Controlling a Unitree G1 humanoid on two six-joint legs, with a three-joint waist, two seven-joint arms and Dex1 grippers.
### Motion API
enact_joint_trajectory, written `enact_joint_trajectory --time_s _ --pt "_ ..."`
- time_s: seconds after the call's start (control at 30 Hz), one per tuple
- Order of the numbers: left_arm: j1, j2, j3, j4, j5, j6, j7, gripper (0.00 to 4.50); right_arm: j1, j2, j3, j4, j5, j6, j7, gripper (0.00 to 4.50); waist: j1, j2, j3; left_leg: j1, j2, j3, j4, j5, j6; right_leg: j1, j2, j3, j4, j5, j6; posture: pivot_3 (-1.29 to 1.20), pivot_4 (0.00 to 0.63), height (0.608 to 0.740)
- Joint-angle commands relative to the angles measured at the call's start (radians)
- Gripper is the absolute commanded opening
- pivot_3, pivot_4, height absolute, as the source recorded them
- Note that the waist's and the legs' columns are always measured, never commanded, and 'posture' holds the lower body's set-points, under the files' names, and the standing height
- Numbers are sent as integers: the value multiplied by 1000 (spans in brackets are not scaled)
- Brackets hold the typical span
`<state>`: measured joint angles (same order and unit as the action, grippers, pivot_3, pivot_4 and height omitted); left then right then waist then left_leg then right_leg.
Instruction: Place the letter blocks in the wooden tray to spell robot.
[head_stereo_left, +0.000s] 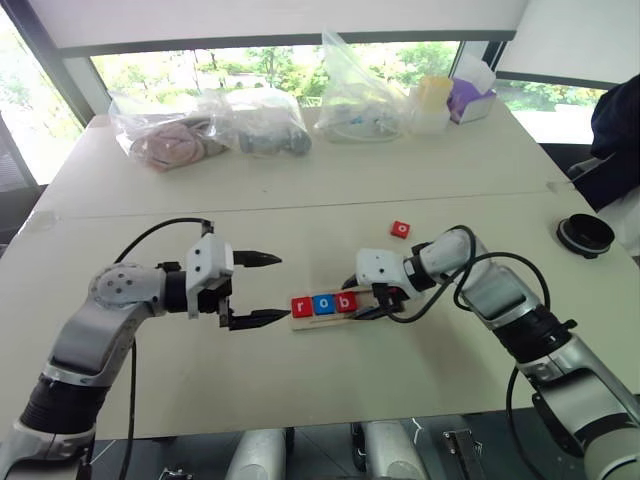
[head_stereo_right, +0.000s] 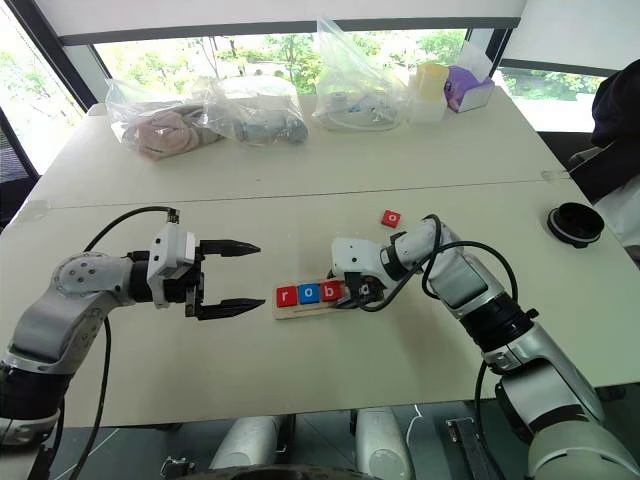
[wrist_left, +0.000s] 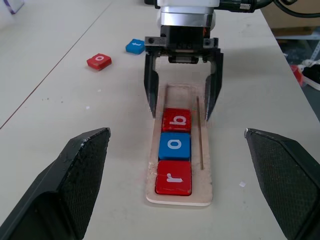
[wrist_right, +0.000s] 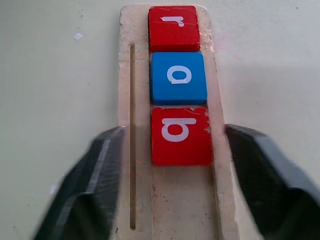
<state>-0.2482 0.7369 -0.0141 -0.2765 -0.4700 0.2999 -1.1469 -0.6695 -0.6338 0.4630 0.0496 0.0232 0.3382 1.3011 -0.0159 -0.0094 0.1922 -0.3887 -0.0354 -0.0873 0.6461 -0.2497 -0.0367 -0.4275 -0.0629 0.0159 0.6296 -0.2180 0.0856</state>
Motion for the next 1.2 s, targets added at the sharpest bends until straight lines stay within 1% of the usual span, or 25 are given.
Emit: enact_joint_trajectory --time_s 0.03,0.2,0.23,0.33,0.4,0.5,0.53,0.6,0.73,0.83,0.93,1.0,1.2 --pt "-13 -2 14 -13 -9 -4 8 4500 -20 16 -31 -17 12 -8 -9 4413 0 0 0 0 0 0 0 0 0 0 0 0 0 0 0 0 150 740" --pt "-9 -3 16 -15 -10 -2 16 4500 -35 8 -54 -26 19 2 -13 4413 0 0 0 0 0 0 0 0 0 0 0 0 0 0 0 0 150 740" --pt "-9 -3 16 -16 -11 -1 17 4500 -43 8 -75 -27 29 8 -23 4413 0 0 0 0 0 0 0 0 0 0 0 0 0 0 0 0 150 740" --pt "-5 -2 17 -21 -13 1 21 4500 -86 29 -180 -3 65 85 -111 4413 0 0 0 0 0 0 0 0 0 0 0 0 0 0 0 0 150 740" --pt "-1 -1 18 -27 -16 3 22 4500 -143 66 -295 66 54 183 -302 4413 -1 0 0 0 0 0 0 0 0 0 0 0 0 0 0 0 150 740" --pt "4 2 19 -30 -18 3 19 4500 -185 100 -372 117 12 308 -497 4413 2 0 0 0 0 0 0 0 0 -1 0 1 0 1 -2 0 150 740" --pt "2 2 19 -27 -18 2 17 4500 -195 125 -410 124 8 400 -577 4413 3 0 0 0 0 0 0 0 0 -1 0 0 0 1 -2 0 150 740" --pt "-8 1 15 -16 -16 -1 12 4500 -203 200 -504 118 23 558 -725 4413 2 0 0 -1 0 0 -1 0 0 -1 0 0 0 1 -2 0 150 740" --pt "-33 -6 6 4 -12 -6 2 4500 -182 331 -592 100 5 669 -952 4413 -2 0 0 -2 0 1 -2 0 0 -3 0 2 0 1 -2 0 150 740" --pt "-45 -7 4 15 -10 -8 -5 4500 -169 430 -641 74 7 730 -1081 4413 -4 0 0 -2 0 1 -2 0 0 -3 0 2 1 1 -2 0 150 740" --pt "-51 -7 3 22 -7 -11 -13 4500 -172 527 -677 79 -4 745 -1209 4413 -7 0 0 -2 0 1 -2 0 0 -3 1 2 1 1 -1 0 150 740" --pt "-54 -7 3 22 -6 -10 -14 4500 -172 559 -687 87 -5 748 -1259 4413 -6 0 0 -2 0 1 -2 0 0 -4 1 2 1 2 0 0 150 740" --pt "-50 -6 7 19 -4 -9 -11 4500 -142 607 -673 113 -13 751 -1353 4413 -6 0 0 -2 0 1 -1 0 0 -3 1 2 1 2 0 0 150 740"
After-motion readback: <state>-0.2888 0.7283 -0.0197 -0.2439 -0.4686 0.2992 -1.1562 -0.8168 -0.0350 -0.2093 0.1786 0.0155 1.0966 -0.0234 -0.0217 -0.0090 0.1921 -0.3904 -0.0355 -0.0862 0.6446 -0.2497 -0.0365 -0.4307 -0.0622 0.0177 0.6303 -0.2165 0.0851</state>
